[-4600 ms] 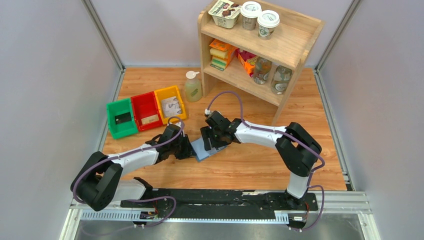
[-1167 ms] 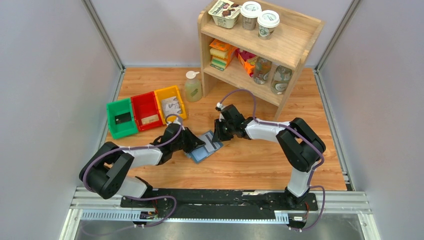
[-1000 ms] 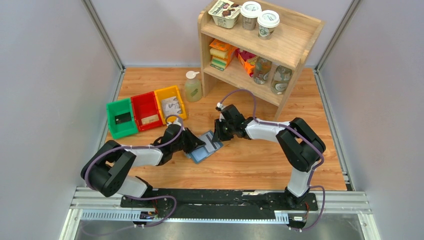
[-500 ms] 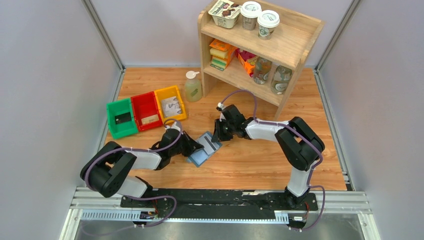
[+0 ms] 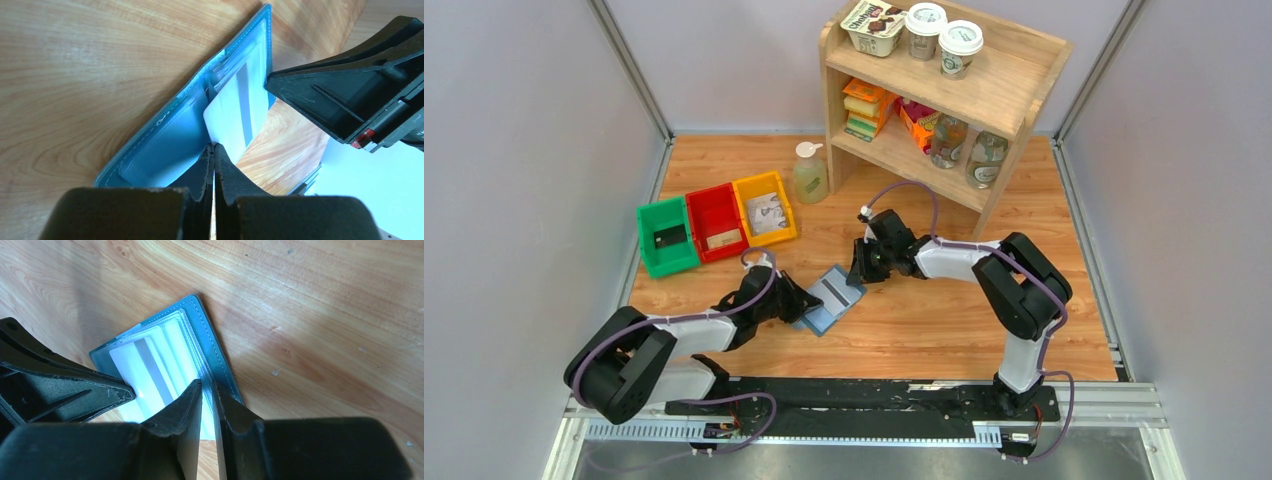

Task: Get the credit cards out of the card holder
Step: Remove the credit card from the card holder, then place the credit card in the storage box, then remove the credit card from the card holder.

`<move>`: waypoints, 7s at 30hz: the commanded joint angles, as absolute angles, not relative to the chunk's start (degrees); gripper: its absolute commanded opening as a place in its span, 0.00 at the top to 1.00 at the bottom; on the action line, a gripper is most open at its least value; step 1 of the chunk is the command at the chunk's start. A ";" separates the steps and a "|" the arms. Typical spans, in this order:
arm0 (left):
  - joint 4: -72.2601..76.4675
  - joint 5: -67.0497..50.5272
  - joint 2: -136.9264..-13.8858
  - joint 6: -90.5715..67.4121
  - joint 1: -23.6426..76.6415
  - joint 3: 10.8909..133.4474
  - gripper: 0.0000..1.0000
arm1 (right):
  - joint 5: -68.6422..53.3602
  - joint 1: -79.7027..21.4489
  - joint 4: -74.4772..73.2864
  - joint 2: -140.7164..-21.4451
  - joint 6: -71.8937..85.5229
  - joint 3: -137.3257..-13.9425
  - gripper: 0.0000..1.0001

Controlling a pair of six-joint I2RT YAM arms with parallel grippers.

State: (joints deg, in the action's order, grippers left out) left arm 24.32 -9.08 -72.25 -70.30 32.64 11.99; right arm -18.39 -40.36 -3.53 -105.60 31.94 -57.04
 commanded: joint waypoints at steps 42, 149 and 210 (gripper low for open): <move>15.64 -4.92 -63.28 -74.09 32.78 8.09 0.71 | -22.94 -44.30 1.49 -107.14 31.20 -52.56 0.87; -17.13 20.39 -81.49 23.86 26.63 61.17 0.48 | -5.53 -35.59 -12.92 -76.73 23.91 -49.83 0.16; -13.36 -10.37 -68.03 -47.29 29.18 23.64 0.77 | 3.87 -49.57 -21.18 -99.67 25.40 -63.10 0.39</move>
